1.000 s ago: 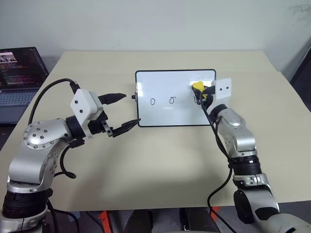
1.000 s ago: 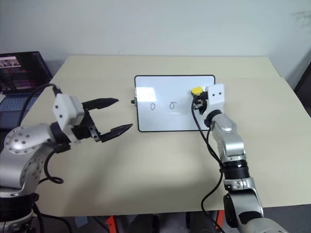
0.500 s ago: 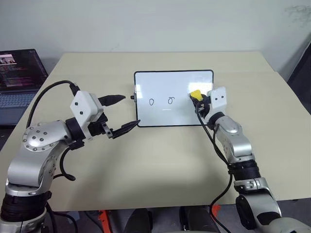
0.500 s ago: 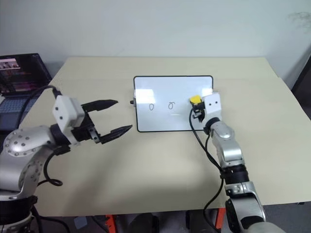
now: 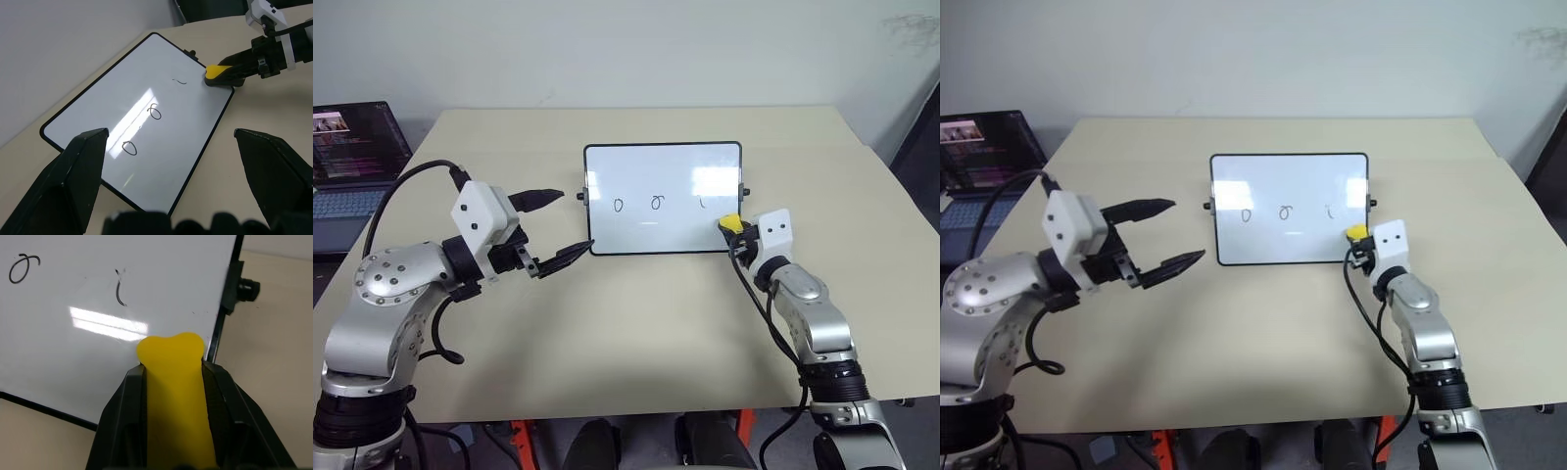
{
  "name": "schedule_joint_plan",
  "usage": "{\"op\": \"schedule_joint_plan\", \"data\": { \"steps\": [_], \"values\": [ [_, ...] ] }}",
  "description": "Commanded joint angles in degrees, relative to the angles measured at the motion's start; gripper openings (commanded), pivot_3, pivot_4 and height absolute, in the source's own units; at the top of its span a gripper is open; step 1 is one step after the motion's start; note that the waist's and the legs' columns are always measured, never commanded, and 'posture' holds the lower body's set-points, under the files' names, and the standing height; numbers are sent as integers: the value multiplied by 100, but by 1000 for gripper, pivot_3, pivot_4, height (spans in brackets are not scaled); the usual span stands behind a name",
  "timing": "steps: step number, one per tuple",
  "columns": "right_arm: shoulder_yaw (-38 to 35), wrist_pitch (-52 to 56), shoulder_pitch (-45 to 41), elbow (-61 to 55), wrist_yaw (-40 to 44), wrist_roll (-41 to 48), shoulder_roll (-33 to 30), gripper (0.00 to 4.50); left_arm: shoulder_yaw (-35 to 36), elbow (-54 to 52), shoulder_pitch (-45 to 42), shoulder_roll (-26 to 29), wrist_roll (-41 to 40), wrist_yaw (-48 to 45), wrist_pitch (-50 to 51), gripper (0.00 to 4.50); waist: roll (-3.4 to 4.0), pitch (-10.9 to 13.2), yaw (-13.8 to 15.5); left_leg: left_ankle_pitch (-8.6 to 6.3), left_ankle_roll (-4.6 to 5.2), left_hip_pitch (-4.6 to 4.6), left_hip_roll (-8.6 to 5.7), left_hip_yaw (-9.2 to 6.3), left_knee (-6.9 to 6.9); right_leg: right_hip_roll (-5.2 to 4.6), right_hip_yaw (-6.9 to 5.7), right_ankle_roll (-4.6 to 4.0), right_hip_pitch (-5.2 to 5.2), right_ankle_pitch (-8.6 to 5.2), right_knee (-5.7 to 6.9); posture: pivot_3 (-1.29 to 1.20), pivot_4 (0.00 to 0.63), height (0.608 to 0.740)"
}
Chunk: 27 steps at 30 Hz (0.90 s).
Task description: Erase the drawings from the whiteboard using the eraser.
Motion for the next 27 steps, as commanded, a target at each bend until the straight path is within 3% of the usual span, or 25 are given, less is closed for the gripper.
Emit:
{"op": "schedule_joint_plan", "data": {
  "steps": [1,8,15,27],
  "values": [
    [-212,-59,-283,-187,-76,112,32,1226,72,-66,-126,72,-32,-5,-69,4500,3,3,-1,0,0,-1,0,0,2,0,0,0,0,0,1,0,150,740],
    [-131,-194,-1031,-334,-183,232,454,1226,37,-21,-175,51,-23,-37,-103,4500,5,6,-23,0,0,-10,0,-1,3,2,1,0,-10,-1,-1,0,150,740],
    [272,-696,-1347,380,-138,46,837,1226,15,-25,-184,39,-12,-42,-120,4500,5,6,-29,-1,0,-18,-1,-3,3,0,0,0,-12,-1,-10,0,150,740],
    [352,-1600,-1599,1806,51,-223,754,1226,130,-191,-53,79,-51,21,-45,4500,6,7,-65,-1,1,-16,0,-4,3,0,-1,0,-12,0,-5,0,150,740]
  ]
}}
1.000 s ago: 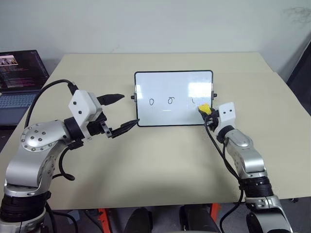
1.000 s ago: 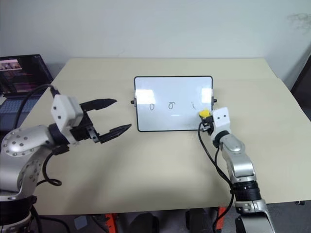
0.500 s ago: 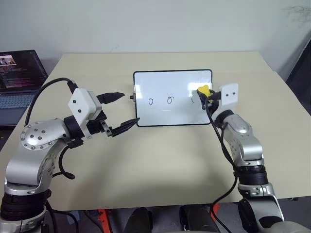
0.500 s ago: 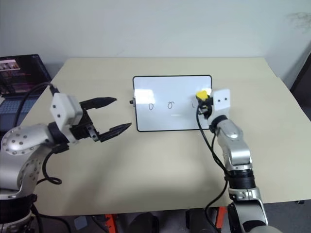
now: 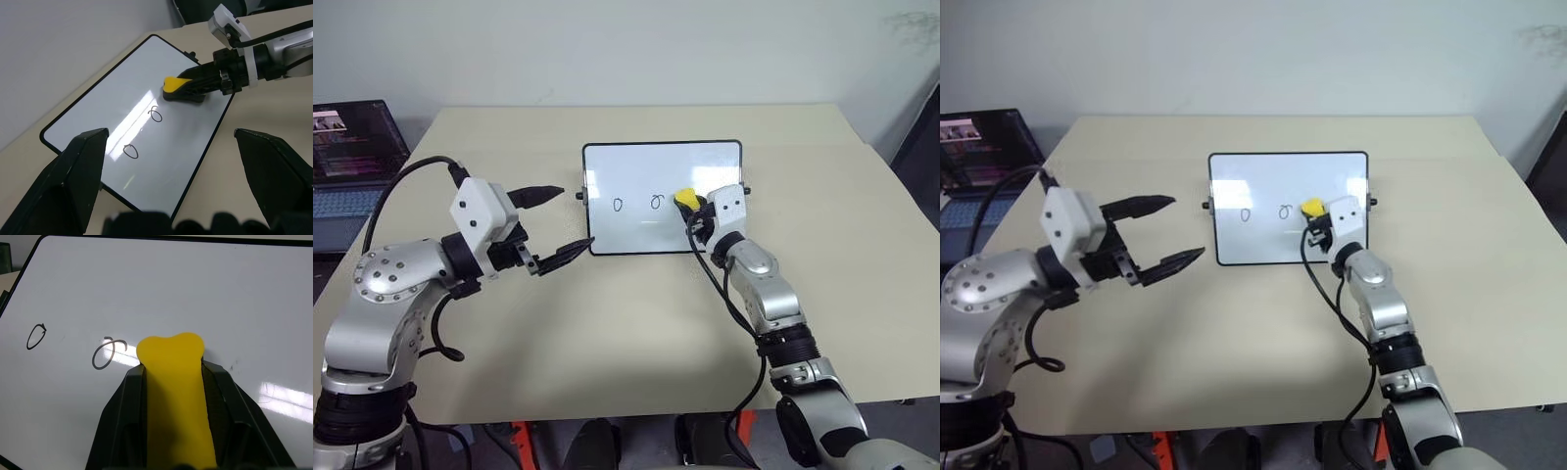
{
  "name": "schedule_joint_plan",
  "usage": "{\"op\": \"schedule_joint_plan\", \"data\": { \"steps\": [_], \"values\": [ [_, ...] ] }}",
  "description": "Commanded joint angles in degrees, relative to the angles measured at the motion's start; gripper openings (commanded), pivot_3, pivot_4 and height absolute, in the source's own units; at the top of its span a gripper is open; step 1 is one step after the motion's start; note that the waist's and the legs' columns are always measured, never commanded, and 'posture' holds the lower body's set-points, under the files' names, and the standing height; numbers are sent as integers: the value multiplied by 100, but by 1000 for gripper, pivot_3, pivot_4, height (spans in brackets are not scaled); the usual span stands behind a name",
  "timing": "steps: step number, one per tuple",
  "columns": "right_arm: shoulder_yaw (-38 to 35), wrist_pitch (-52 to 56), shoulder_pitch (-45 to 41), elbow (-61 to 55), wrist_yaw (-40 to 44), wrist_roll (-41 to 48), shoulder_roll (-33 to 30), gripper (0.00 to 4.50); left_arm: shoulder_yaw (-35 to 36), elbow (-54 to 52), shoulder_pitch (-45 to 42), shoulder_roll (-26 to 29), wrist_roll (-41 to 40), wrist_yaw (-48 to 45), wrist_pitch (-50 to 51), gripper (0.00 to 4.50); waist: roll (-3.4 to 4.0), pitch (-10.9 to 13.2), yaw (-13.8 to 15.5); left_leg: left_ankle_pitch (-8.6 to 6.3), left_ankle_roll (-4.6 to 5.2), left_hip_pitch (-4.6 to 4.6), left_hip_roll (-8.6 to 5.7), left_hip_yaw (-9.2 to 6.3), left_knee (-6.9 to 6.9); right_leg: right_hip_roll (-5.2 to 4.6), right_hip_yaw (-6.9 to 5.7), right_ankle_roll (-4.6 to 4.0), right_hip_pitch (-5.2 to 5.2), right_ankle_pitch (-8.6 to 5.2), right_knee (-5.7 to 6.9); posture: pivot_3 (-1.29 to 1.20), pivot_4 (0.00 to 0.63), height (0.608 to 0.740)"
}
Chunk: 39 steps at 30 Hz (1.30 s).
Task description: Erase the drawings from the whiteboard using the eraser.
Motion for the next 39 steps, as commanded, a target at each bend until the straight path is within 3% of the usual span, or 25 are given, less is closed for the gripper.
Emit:
{"op": "schedule_joint_plan", "data": {
  "steps": [1,13,23,28,39],
  "values": [
    [-116,-227,-234,138,-20,-56,-85,1226,125,-208,-38,73,-53,56,-16,4500,0,0,-9,0,0,0,0,-1,0,0,-1,0,0,0,1,0,150,740],
    [-154,-180,-171,265,-91,-98,-272,1226,66,-82,-173,70,-21,40,-51,4500,0,0,-13,0,0,1,0,0,1,0,0,0,1,0,2,0,150,740],
    [79,497,955,-606,176,-272,-779,1226,91,-32,-235,100,-3,7,-61,4500,-6,-4,38,0,1,5,0,-1,3,-1,0,0,10,0,0,0,150,740],
    [71,696,1303,-926,285,-325,-976,1226,80,17,-271,105,4,-12,-76,4500,-5,-1,23,-1,1,55,0,-7,4,0,-6,2,64,0,-3,0,150,740],
    [-222,1078,1075,-1528,297,-35,-925,1226,38,79,-313,106,13,-68,-107,4500,-5,4,18,-1,2,89,-3,-11,3,0,-6,4,100,0,-16,0,150,740]
  ]
}}
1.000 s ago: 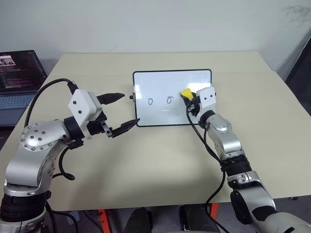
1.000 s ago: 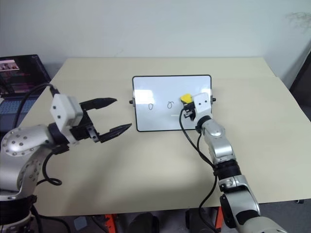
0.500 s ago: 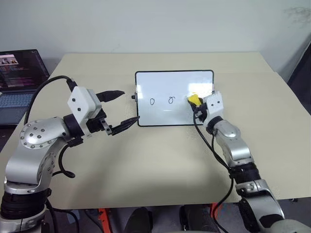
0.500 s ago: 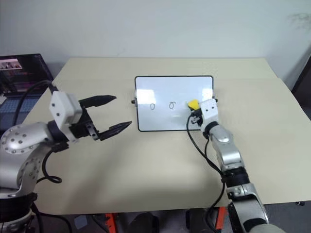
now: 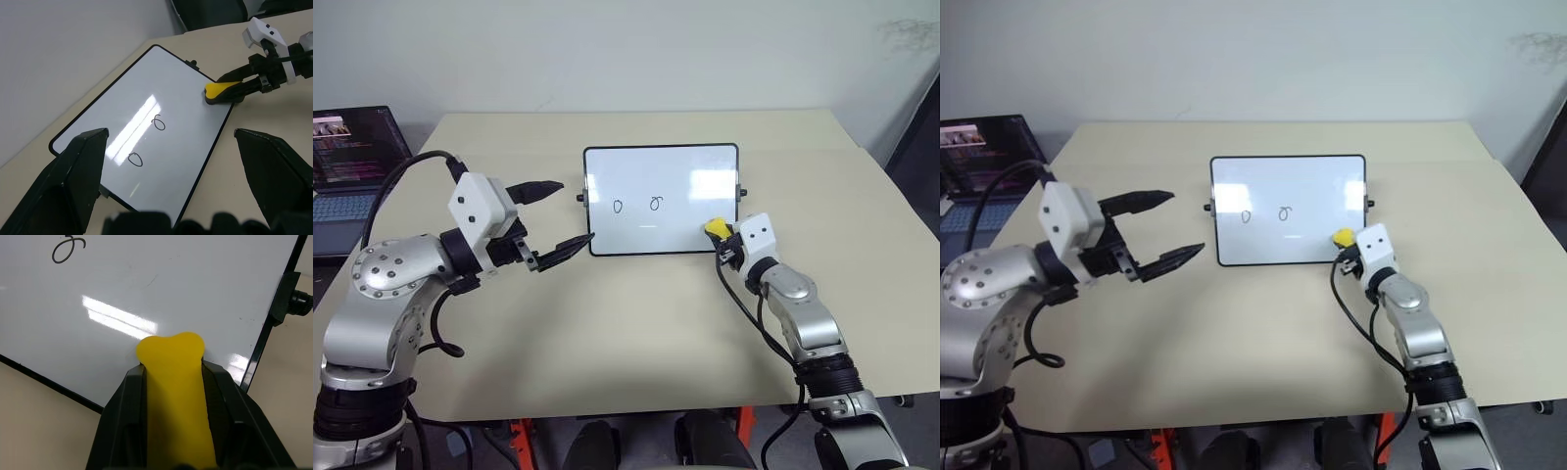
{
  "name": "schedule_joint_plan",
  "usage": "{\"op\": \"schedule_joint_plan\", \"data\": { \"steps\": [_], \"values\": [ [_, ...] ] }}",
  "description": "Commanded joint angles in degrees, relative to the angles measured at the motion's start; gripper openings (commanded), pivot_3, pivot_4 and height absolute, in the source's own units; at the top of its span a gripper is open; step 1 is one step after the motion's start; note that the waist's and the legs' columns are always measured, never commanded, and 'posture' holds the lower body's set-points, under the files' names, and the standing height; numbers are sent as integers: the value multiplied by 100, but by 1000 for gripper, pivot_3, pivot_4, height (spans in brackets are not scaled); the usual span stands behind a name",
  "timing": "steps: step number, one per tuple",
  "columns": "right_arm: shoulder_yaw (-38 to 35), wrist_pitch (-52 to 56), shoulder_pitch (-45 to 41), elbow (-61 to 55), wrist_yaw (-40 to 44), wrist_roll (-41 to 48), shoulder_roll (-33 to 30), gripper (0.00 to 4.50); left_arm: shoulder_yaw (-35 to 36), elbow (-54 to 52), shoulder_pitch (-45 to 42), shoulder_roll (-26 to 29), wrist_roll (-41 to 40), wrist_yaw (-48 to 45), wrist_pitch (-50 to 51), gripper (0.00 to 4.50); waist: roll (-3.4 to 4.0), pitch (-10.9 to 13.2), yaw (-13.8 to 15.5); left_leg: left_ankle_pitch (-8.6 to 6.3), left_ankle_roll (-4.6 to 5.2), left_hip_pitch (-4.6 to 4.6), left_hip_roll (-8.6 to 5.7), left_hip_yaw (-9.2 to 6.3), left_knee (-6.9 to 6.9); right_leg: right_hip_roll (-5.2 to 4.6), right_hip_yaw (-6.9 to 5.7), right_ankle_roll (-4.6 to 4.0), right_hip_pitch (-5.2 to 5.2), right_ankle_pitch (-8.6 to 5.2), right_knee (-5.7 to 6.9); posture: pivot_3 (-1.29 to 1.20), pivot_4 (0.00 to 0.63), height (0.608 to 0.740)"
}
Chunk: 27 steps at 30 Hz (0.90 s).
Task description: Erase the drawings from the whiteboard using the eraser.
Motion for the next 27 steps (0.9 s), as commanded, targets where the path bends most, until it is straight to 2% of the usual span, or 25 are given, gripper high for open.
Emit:
{"op": "schedule_joint_plan", "data": {
  "steps": [1,9,13,19,27],
  "values": [
    [-115,264,-122,-390,-39,89,24,1226,40,11,-120,96,2,-49,-93,4500,1,1,1,0,0,-5,0,-3,-1,0,-2,0,-2,0,-3,0,150,740],
    [-200,1074,-379,-1262,-195,298,245,1226,68,13,-102,94,17,-80,-109,4500,9,8,9,0,-1,-72,2,-24,-20,-2,-24,-1,-45,2,-52,0,150,740],
    [-139,1227,-452,-1407,-234,326,333,1226,60,-24,-78,66,21,-69,-105,4500,9,8,42,1,-2,-76,-1,-22,-59,-9,-26,-1,-54,1,-77,0,150,740],
    [-89,1176,-596,-1285,-253,318,411,1226,81,-58,-16,53,19,-59,-106,4500,8,7,51,2,-5,-128,-2,-15,-64,-10,-22,-1,-116,1,-72,0,150,740],
    [144,713,-1165,-591,-260,232,767,1226,324,-160,386,135,59,-11,-145,4500,9,7,24,2,-4,-128,-1,-15,-64,-10,-23,-1,-117,1,-71,0,150,740]
  ]
}}
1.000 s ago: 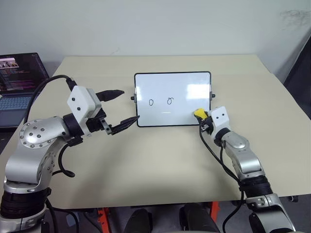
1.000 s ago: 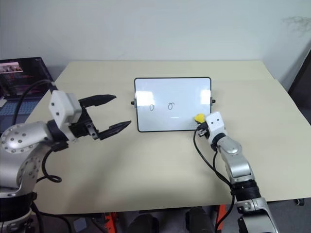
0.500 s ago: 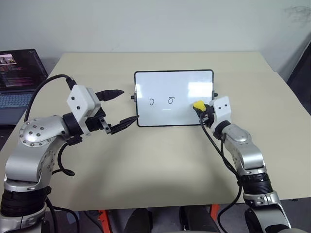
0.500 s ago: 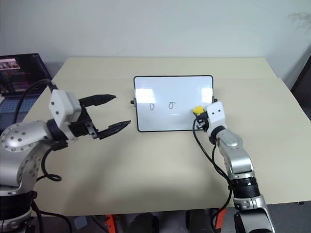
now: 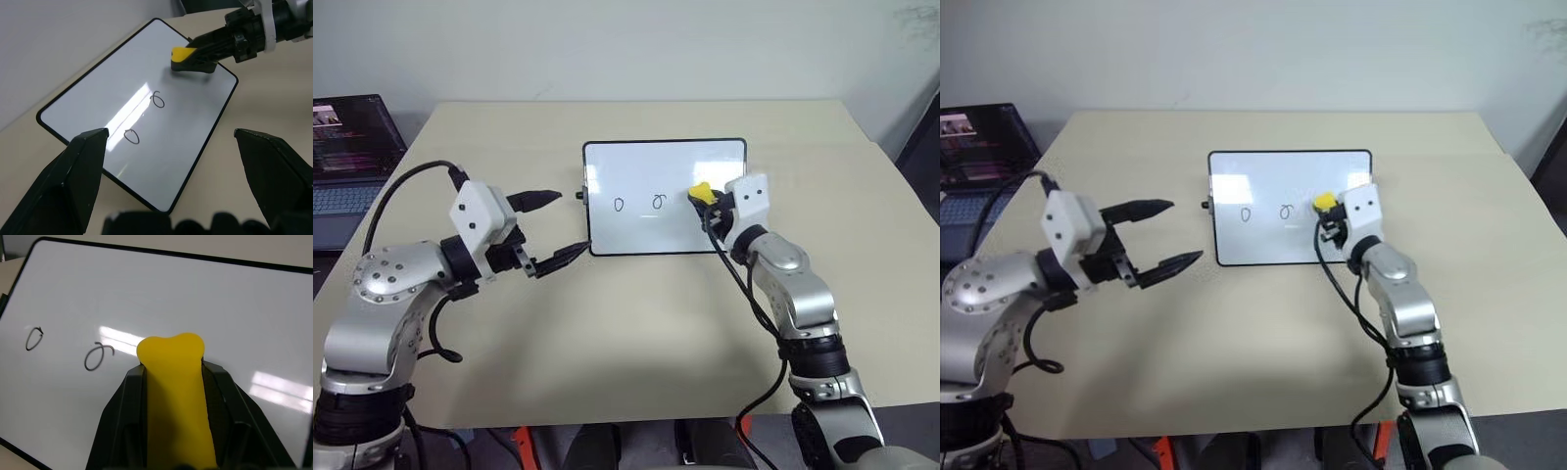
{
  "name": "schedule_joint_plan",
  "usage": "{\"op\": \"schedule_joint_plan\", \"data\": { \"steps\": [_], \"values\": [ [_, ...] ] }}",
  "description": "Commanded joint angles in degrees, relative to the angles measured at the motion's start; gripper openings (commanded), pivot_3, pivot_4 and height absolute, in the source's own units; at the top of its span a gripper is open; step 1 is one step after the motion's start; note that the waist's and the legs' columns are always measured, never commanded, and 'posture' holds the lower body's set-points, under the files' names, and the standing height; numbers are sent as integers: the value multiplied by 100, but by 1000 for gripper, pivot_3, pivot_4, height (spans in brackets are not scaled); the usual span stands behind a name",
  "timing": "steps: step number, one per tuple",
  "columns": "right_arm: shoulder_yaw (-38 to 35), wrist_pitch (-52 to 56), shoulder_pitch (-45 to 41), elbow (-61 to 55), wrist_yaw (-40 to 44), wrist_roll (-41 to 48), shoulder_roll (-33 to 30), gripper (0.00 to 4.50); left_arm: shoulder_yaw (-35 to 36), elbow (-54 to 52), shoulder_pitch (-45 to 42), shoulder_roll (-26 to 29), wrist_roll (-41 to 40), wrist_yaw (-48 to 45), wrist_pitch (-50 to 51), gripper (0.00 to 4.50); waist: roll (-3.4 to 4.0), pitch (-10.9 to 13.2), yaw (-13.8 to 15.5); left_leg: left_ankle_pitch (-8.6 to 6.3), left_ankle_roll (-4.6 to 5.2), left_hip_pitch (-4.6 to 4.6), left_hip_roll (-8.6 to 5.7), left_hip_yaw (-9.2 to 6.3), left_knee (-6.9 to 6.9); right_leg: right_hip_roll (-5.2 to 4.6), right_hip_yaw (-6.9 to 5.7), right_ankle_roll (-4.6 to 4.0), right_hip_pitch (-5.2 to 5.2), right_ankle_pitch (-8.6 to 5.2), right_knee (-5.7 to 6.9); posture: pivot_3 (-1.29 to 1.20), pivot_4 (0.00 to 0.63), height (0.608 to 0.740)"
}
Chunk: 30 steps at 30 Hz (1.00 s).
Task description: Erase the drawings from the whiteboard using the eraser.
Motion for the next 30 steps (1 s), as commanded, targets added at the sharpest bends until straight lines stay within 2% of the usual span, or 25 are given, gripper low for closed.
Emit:
{"op": "schedule_joint_plan", "data": {
  "steps": [1,12,30],
  "values": [
    [74,-375,-308,180,-17,-44,164,1226,268,-226,30,116,26,84,-128,4500,0,0,1,0,0,0,0,0,0,0,0,0,0,0,0,0,150,740],
    [290,-915,-697,849,36,-103,531,1226,464,-256,546,88,164,176,-336,4500,0,0,-28,0,0,0,-1,1,1,-5,-2,0,0,0,0,0,150,740],
    [80,-1538,-1247,1774,-24,-208,509,1226,269,11,276,71,239,137,-447,4500,0,0,-57,1,-2,0,-2,1,2,-5,-3,-1,-1,1,4,0,150,740]
  ]
}}
